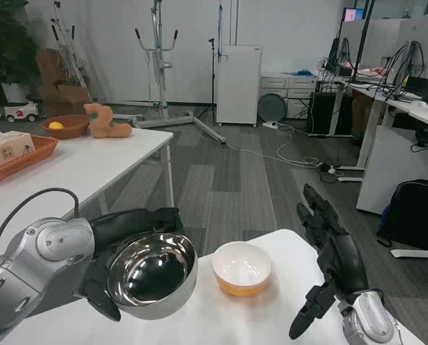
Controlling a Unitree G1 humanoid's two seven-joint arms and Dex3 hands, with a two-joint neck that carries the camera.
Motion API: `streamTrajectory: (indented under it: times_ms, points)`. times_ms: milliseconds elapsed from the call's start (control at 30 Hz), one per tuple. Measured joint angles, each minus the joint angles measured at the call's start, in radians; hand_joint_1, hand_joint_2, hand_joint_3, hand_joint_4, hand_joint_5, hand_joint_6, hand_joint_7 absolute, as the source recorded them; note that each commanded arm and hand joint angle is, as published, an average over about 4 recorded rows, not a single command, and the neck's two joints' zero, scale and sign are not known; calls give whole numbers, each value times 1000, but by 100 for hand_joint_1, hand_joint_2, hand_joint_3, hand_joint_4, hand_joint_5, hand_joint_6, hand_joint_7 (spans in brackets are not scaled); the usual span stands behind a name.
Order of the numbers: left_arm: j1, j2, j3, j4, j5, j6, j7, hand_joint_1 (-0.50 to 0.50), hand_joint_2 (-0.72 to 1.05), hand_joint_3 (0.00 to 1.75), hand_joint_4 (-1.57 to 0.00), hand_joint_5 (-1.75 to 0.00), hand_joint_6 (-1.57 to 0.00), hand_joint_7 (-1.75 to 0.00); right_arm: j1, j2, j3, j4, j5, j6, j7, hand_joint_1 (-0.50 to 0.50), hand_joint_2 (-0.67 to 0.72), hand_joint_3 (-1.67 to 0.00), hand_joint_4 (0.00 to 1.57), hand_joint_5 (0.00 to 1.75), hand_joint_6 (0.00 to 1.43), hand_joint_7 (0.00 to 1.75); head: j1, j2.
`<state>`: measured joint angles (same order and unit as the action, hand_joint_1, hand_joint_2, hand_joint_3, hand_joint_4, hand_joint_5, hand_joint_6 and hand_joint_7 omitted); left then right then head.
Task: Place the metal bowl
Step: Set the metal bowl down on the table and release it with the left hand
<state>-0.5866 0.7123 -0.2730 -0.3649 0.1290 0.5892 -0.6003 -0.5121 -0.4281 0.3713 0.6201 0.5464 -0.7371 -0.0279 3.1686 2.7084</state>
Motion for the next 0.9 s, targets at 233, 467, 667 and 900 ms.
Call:
streamTrajectory:
  times_ms: [233, 467, 667, 900]
  points:
    - [6, -7, 2, 0, 18, 0, -9, -29, 96, 166, -135, -175, -61, -168, 1, 1, -21, 0, 6, -3, -13, -33, 60, 0, 0, 0, 0, 21, -6, -13]
    - [7, -8, 2, 0, 18, 0, -9, -28, 96, 168, -137, -175, -60, -168, 4, 1, -23, -1, 6, -4, -14, -33, 60, 0, 0, 0, 0, 21, -8, -10]
    - [7, -8, 2, 0, 18, 0, -9, -28, 96, 172, -135, -175, -60, -168, 9, 1, -24, -13, 6, -4, -15, -33, 60, 0, 0, 0, 0, 21, -14, -4]
    - [8, -11, 2, 0, 18, 0, -9, -28, 96, 166, -135, -175, -62, -168, 10, 1, -25, -14, 7, -4, -17, -33, 60, 0, 0, 0, 0, 21, -5, 4]
